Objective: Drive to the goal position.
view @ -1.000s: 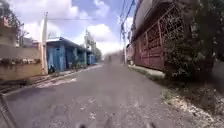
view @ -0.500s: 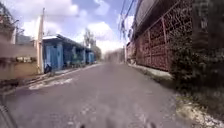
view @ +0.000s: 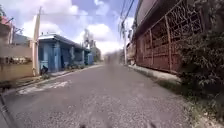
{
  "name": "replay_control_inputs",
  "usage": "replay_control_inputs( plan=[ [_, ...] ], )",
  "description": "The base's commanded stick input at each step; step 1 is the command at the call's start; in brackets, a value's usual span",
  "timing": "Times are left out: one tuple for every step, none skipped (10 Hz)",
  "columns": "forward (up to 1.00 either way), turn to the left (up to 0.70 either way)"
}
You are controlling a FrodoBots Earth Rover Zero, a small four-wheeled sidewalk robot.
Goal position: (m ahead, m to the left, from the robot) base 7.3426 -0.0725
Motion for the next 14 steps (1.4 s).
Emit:
replay_control_inputs(
  plan=[
    [0.7,0.0],
    [0.7,0.0],
    [0.7,0.0],
    [0.7,0.0],
    [0.7,0.0],
    [0.7,0.0],
    [0.7,0.0],
    [0.7,-0.1],
    [0.7,-0.14],
    [0.7,-0.08],
    [0.7,-0.01],
    [0.7,0.0],
    [0.7,-0.01],
    [0.7,-0.06]
  ],
)
